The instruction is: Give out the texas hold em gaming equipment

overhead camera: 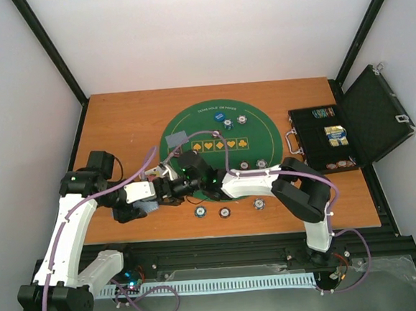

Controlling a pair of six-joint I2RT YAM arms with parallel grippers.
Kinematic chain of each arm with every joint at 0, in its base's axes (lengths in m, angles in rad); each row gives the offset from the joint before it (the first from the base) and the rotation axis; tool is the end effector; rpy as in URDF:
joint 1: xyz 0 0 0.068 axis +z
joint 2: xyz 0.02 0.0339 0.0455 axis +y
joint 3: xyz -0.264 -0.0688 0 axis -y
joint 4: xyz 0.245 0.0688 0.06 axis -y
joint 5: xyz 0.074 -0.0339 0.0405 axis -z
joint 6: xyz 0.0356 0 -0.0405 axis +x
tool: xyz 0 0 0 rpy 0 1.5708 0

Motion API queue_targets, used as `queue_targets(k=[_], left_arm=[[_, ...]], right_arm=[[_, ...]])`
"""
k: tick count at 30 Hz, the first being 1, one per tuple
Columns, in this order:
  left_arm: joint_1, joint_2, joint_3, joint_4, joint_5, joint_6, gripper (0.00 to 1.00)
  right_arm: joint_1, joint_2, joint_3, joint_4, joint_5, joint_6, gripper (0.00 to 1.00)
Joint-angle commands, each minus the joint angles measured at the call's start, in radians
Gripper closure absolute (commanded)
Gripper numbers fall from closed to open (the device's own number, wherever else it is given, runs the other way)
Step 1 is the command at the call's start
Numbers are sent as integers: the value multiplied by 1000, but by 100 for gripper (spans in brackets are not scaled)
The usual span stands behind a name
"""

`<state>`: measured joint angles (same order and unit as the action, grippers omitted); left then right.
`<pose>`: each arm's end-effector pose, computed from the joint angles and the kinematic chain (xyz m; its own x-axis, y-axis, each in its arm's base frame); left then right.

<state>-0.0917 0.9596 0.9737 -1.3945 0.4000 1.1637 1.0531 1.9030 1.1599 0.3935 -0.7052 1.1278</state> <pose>0.1310 -0.0260 0.2883 -0.2423 0.8716 -0.4261 0.9603 0.2779 0.0224 0.1888 0.3782 0.2069 -0.9428 -0.2652 -0.2021 -0.2597 0.2036 0.9440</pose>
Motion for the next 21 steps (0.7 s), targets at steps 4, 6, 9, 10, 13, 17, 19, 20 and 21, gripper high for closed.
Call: queue_targets(k=[4, 6, 9, 10, 13, 17, 19, 20, 21], left_arm=[[-4, -13, 41, -27, 15, 16, 99], [-3, -12, 40, -26, 11, 18, 99], [-4, -12, 40, -26, 7, 22, 99], [-4, -12, 40, -26, 8, 22, 99], [-5, -11, 39, -29, 8, 25, 99], [-4, -10, 40, -28, 7, 25, 99], [-3, -9, 40, -29, 5, 25, 99], [-4, -10, 41, -28, 6, 25, 99], [-4, -11, 41, -29, 6, 27, 99]], right_arm=[[15, 63, 70, 2, -32, 2, 17], [12, 67, 60, -8, -38, -9, 18], [2, 63, 24, -2, -43, -8, 22], [-1, 59, 11, 0, -44, -8, 24], [-18, 39, -29, 7, -39, -10, 31], [-38, 11, -52, -9, -34, -22, 39], [-43, 0, -52, -31, -31, -35, 42], [-46, -7, -51, -38, -32, -42, 43], [-47, -12, -49, -48, -31, -47, 44]])
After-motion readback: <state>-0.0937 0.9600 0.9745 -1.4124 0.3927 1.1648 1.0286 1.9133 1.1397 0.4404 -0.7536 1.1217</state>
